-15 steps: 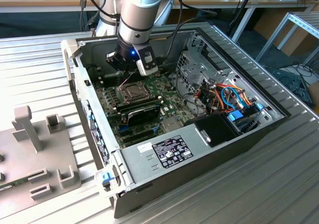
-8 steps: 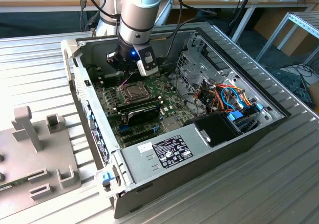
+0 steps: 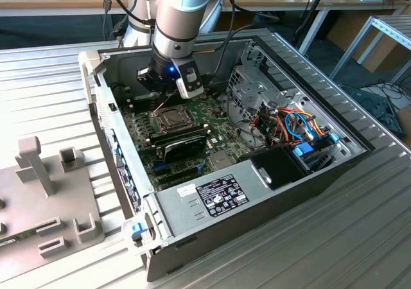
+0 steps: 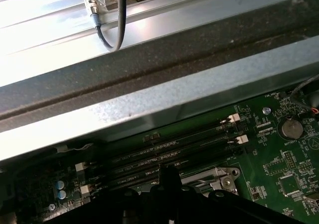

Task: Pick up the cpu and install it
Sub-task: 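Install the first cpu locking lever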

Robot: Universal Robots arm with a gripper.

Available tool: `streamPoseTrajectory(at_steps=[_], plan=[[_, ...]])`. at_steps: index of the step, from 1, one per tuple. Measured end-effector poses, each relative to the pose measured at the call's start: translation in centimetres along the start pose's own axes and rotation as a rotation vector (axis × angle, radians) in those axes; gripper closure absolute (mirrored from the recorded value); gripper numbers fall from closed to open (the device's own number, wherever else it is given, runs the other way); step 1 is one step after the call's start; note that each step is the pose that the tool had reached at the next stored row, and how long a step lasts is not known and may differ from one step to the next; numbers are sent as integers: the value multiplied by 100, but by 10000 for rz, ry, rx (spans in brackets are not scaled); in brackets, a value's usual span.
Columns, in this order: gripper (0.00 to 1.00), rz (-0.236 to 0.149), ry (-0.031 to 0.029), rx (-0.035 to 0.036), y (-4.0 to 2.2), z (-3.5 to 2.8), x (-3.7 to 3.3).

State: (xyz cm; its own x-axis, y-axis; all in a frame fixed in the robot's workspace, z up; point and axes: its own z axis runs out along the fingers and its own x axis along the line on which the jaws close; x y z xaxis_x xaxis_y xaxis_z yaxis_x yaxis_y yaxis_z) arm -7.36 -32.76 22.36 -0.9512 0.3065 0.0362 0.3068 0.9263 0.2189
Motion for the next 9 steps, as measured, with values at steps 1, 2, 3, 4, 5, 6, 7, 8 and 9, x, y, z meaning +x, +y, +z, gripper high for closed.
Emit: streamPoseTrajectory(at_steps=[1,2,3,4,5,6,7,8,9], plan=[[89,0,0,0,0,0,0],[89,0,0,0,0,0,0],[89,0,3,-13,0,1,-1],[89,0,3,-18,0,2,-1],[89,0,5,-18,0,2,-1],[89,1,5,-17,0,2,-2],[89,0,5,-16,0,2,-2],[89,0,5,-16,0,2,-2],[89,1,5,-17,0,2,-2]])
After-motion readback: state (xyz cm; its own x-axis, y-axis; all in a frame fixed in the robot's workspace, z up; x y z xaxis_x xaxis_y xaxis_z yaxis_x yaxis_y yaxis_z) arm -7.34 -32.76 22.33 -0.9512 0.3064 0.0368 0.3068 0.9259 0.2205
